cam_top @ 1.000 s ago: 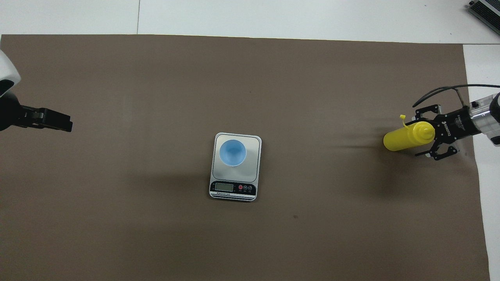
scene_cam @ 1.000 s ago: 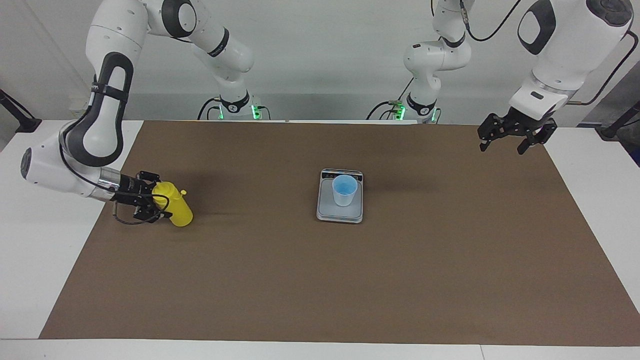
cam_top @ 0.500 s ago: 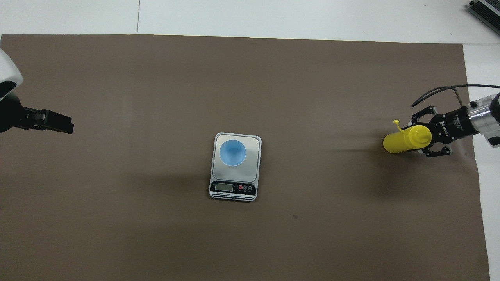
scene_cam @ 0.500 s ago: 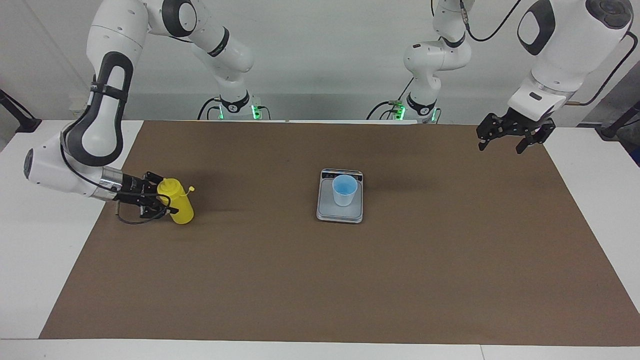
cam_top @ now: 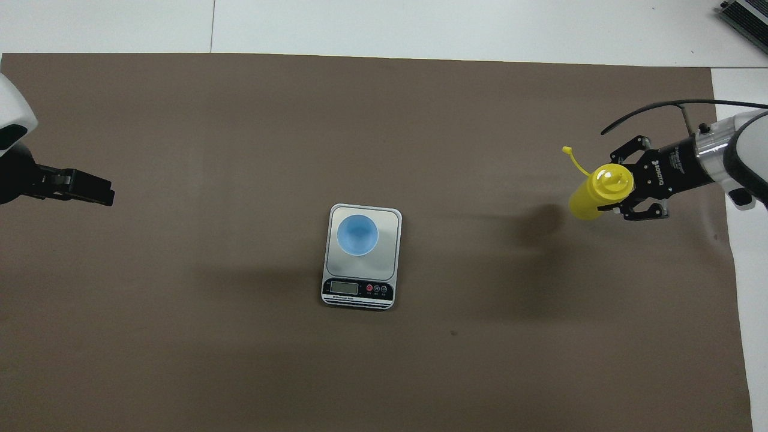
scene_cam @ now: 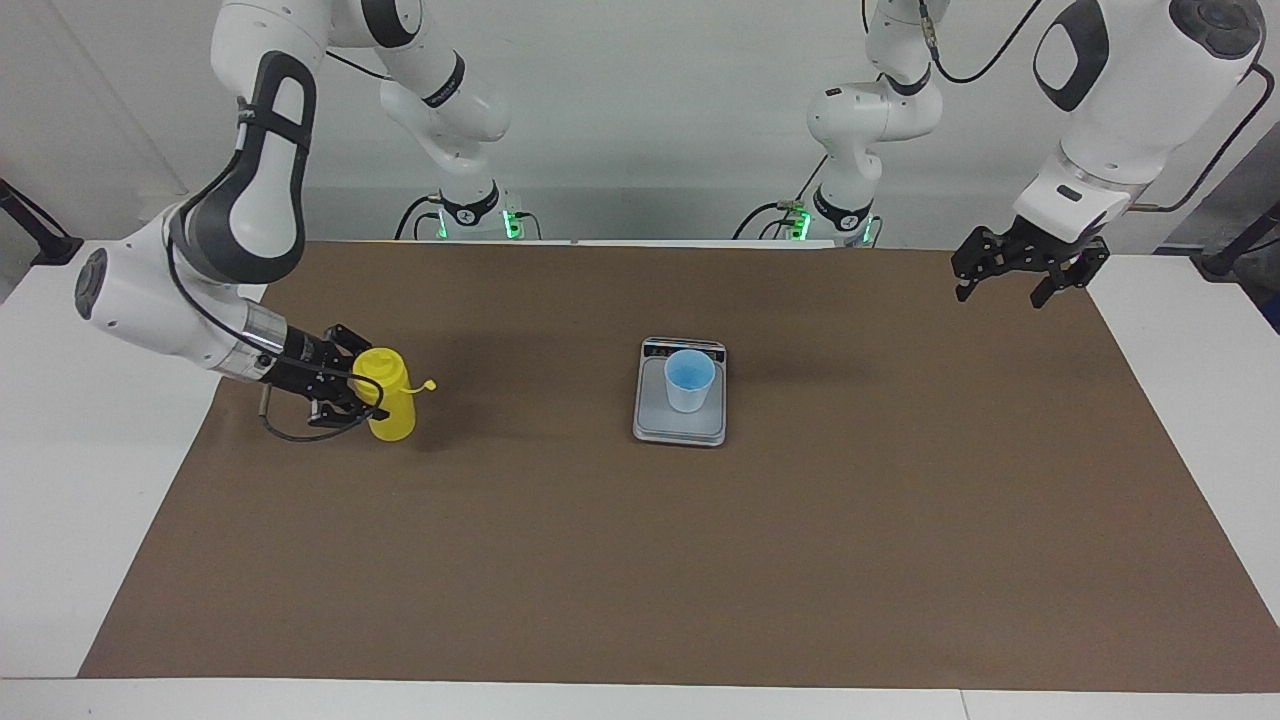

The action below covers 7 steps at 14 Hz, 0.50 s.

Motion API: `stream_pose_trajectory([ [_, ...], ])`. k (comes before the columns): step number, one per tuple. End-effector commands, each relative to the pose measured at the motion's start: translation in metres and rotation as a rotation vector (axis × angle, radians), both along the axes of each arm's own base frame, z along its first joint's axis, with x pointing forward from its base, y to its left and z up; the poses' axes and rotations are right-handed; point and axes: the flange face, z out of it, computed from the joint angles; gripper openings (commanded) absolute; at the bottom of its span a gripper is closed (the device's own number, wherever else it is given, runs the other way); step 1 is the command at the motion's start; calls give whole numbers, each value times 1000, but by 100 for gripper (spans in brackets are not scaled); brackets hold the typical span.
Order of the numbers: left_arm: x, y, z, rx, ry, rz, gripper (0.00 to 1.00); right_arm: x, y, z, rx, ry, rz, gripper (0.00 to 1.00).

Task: Pour seasoning into cup on scale with both arms
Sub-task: 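Lift the yellow bottle with the right gripper toward the cup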

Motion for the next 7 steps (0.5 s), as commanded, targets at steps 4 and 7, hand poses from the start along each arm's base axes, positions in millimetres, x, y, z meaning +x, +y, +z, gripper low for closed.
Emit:
stream_pose_trajectory([
  [4,1,3,-1,0,8,-10,100,15,118,41,-283,-64,-58,0],
  [7,1,4,-1,0,8,-8,100,9,200,51,-415,-136,-46,0],
])
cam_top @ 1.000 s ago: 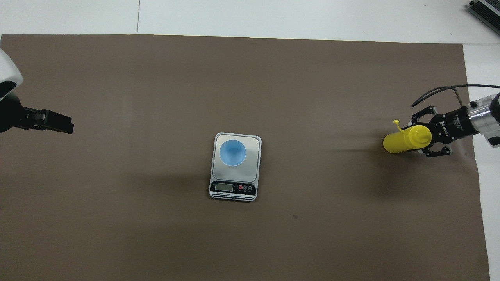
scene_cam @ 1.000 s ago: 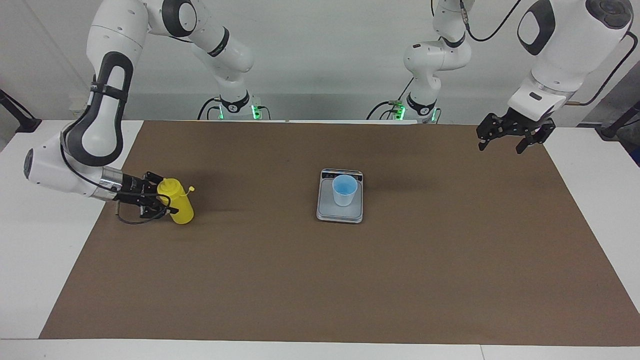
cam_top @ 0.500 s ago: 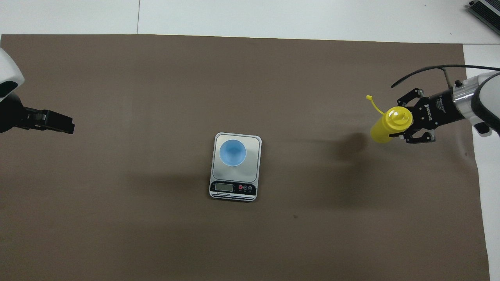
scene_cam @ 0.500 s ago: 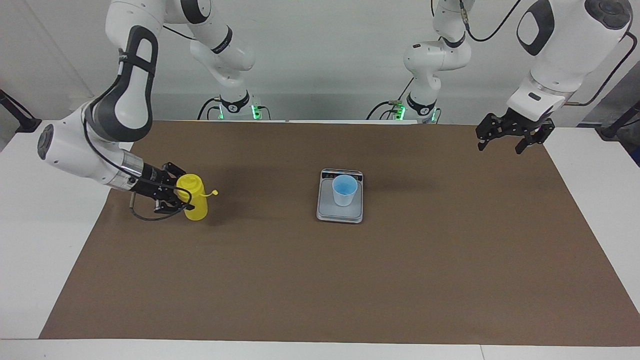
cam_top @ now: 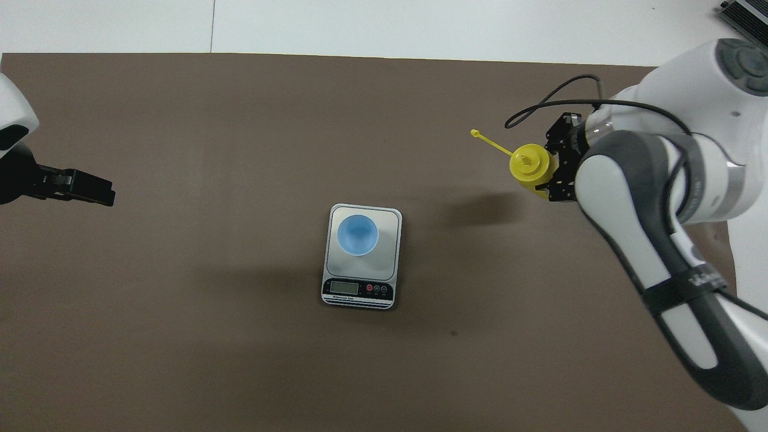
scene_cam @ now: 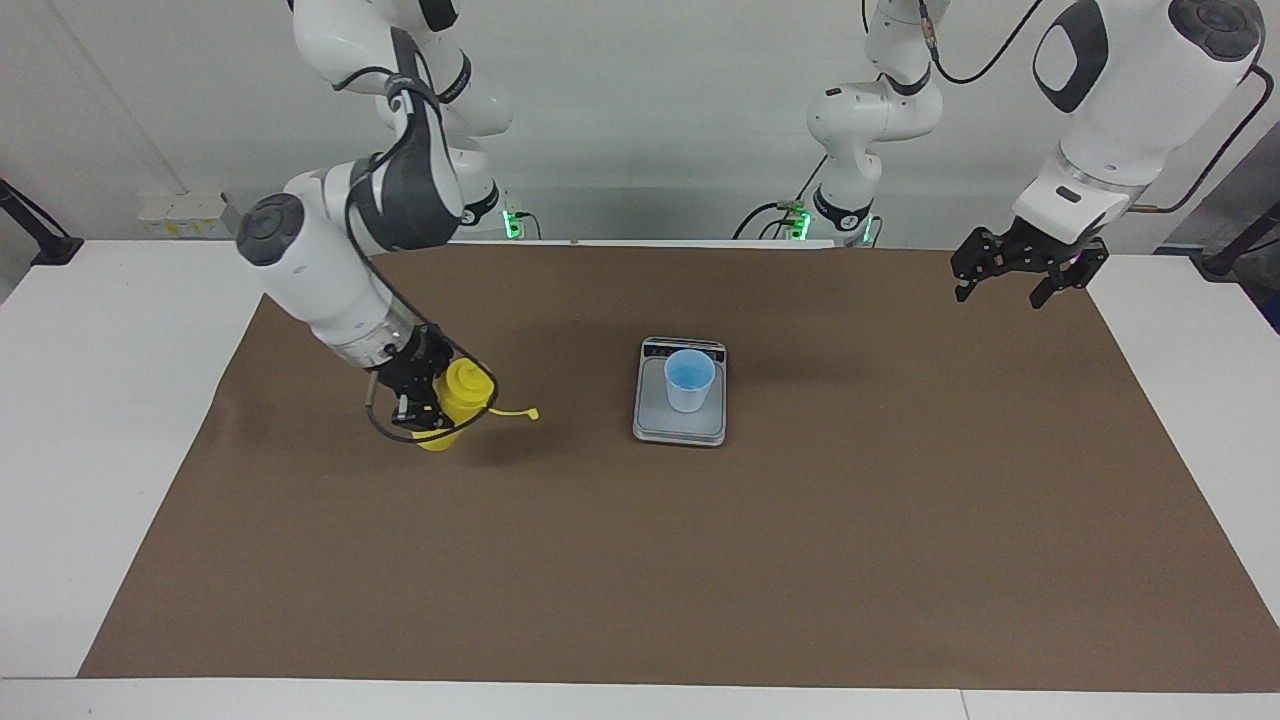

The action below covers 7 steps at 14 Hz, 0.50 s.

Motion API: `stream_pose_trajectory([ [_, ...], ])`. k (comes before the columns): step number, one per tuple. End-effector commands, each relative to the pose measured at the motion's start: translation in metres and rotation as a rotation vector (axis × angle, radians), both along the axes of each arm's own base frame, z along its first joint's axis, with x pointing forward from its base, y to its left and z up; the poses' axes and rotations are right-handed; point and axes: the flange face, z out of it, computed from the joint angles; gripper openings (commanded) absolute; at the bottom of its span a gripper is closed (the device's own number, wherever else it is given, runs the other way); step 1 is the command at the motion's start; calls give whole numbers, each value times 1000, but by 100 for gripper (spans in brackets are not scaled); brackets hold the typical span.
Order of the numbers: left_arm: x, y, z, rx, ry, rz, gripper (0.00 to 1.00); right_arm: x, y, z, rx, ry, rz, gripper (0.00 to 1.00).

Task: Pour seasoning into cup on scale with both arms
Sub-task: 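Lift the yellow bottle with the right gripper toward the cup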

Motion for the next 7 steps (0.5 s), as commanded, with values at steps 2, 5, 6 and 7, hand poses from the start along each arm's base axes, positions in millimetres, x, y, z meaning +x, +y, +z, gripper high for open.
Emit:
stream_pose_trajectory([
  [2,1,5,0,0,3,-7,100,-7,87,26,-83,-117,-39,0],
  [5,1,6,0,0,3,-5,100,-23,146,29,-184,-222,92,0],
  [6,1,6,0,0,3,-5,100,-27,161,30,-186,-250,121,0],
  [7,1,6,0,0,3,-2,100,-29,171,32,-188,-283,144,0],
])
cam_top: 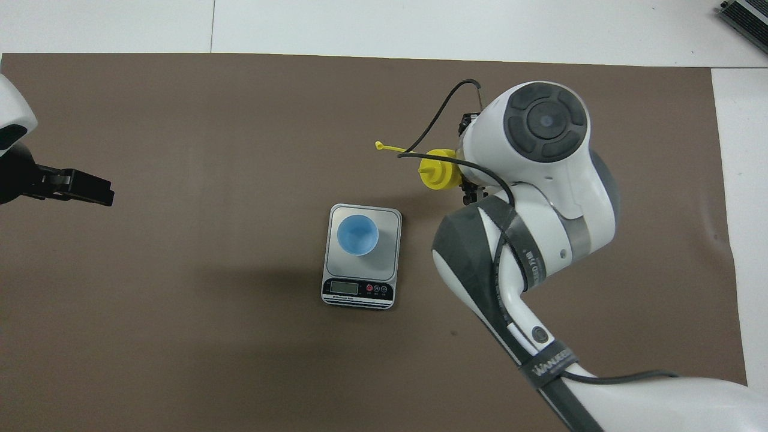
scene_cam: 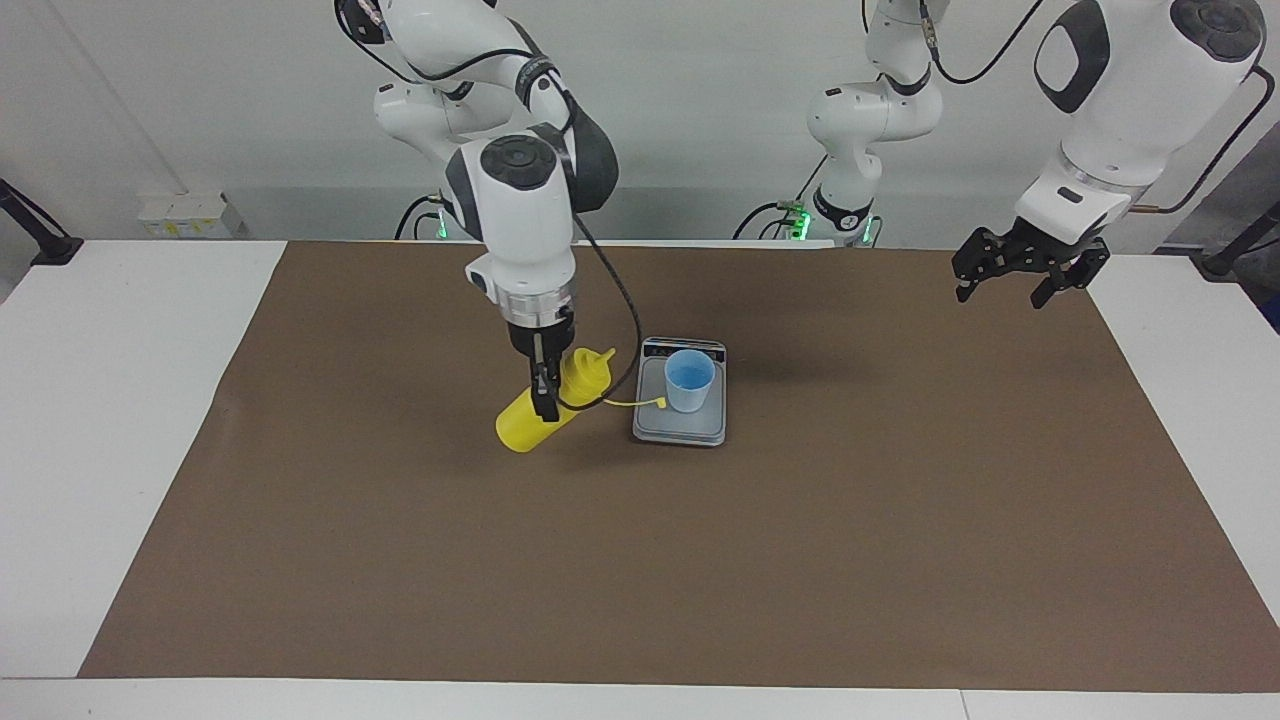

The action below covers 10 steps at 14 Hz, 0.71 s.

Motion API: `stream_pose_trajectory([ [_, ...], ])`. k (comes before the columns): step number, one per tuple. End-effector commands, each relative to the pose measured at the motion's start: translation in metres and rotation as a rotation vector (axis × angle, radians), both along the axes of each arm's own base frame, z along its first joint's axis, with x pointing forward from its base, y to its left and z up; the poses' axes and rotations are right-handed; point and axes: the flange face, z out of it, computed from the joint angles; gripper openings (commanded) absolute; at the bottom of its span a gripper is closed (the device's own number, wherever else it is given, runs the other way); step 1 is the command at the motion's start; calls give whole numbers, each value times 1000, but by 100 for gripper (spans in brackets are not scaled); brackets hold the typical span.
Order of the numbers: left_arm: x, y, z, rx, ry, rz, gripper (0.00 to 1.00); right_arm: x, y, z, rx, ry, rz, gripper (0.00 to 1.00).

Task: Pour seasoning into cup on scale with both arms

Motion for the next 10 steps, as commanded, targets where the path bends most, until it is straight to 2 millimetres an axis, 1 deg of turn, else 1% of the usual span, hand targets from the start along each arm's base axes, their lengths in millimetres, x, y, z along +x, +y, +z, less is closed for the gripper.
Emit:
stream_pose_trajectory([
  [1,1,4,1,0,3,-5,100,-5,26,8,-42,-94,67,0],
  [3,1,5,1,0,3,-5,100,-17,62,3,-146,-190,170,0],
  [4,1,5,1,0,3,-7,100,-18,72,-6,-195,-235,207,0],
  [5,1,5,1,0,3,-7,100,-24,81,-13,-237,-259,241,0],
  [7,1,5,1,0,0,-7,100,-28,84,-23,-273,-286,282,0],
  [9,1,5,1,0,-2,-7,100,-30,89,-26,-273,-337,316,0],
  [10,1,5,1,0,-3,-7,100,-32,89,-30,-302,-366,335,0],
])
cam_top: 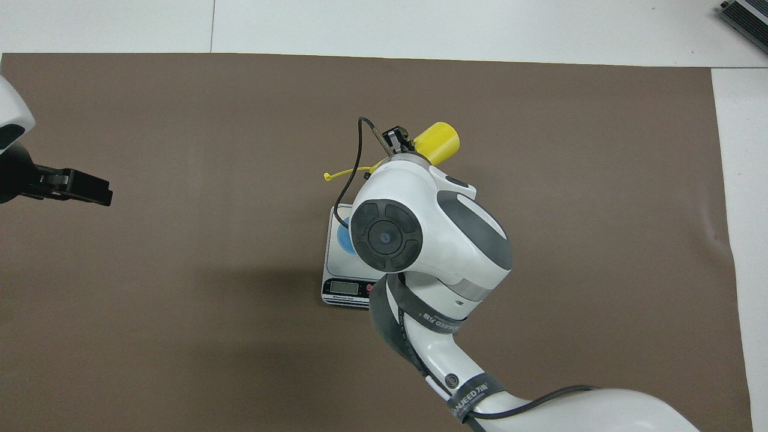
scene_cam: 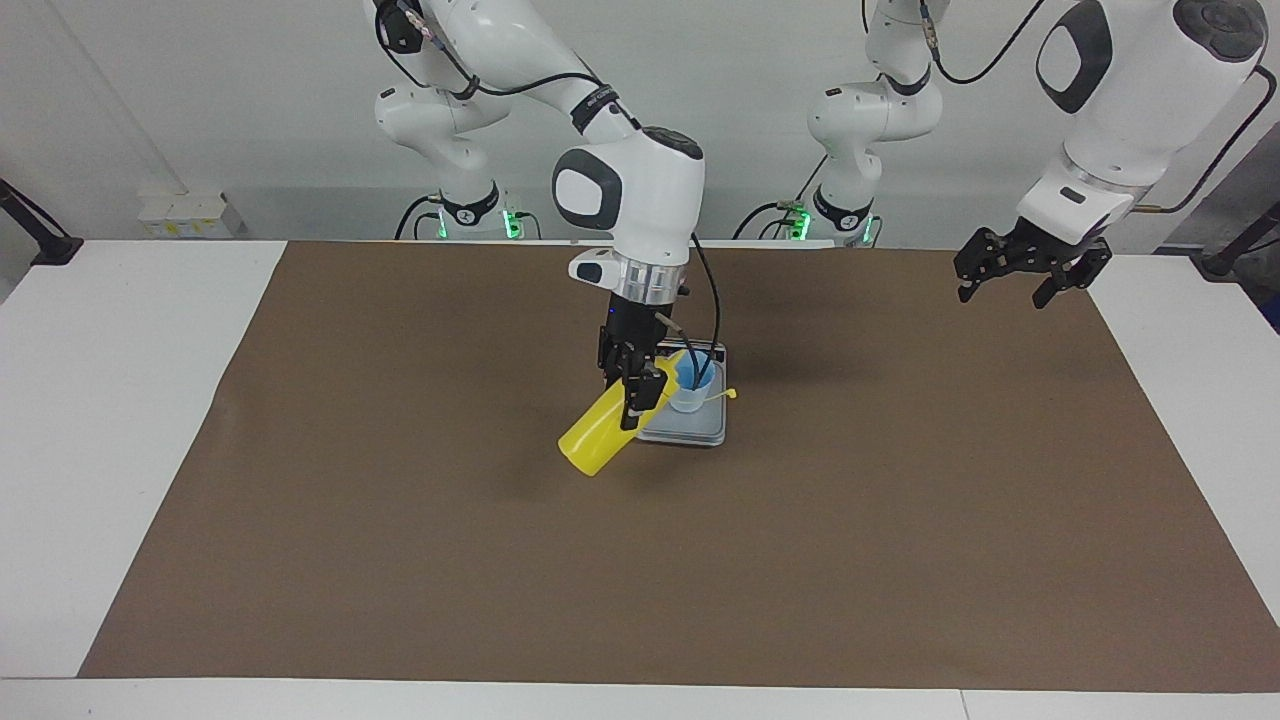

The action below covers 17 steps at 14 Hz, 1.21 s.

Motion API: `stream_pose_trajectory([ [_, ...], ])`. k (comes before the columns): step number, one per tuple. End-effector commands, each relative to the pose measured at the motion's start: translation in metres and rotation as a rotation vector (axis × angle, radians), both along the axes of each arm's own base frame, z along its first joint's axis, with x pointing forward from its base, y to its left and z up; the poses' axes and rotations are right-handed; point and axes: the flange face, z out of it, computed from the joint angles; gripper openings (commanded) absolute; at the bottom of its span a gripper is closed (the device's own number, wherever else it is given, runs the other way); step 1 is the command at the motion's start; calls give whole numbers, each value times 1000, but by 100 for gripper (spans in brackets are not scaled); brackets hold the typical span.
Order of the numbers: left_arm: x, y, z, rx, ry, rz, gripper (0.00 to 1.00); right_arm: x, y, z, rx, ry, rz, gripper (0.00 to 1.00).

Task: Pour seasoning into cup on scale with both arms

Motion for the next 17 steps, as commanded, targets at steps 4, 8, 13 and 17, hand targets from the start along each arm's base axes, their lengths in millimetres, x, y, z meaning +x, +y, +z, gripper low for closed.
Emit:
stream_pose_trajectory([
  [4,1,3,1,0,0,-10,100,-19,-2,-11,-75,-246,46,0],
  [8,1,3,1,0,-2,-10,100,-38,18,-35,-203,-321,174,0],
  [13,1,3,1,0,-2,-10,100,-63,38,-75,-234,-489,182,0],
  [17,0,3,0,0,2,-10,100,-74,36,-91,-289,-560,247,0],
])
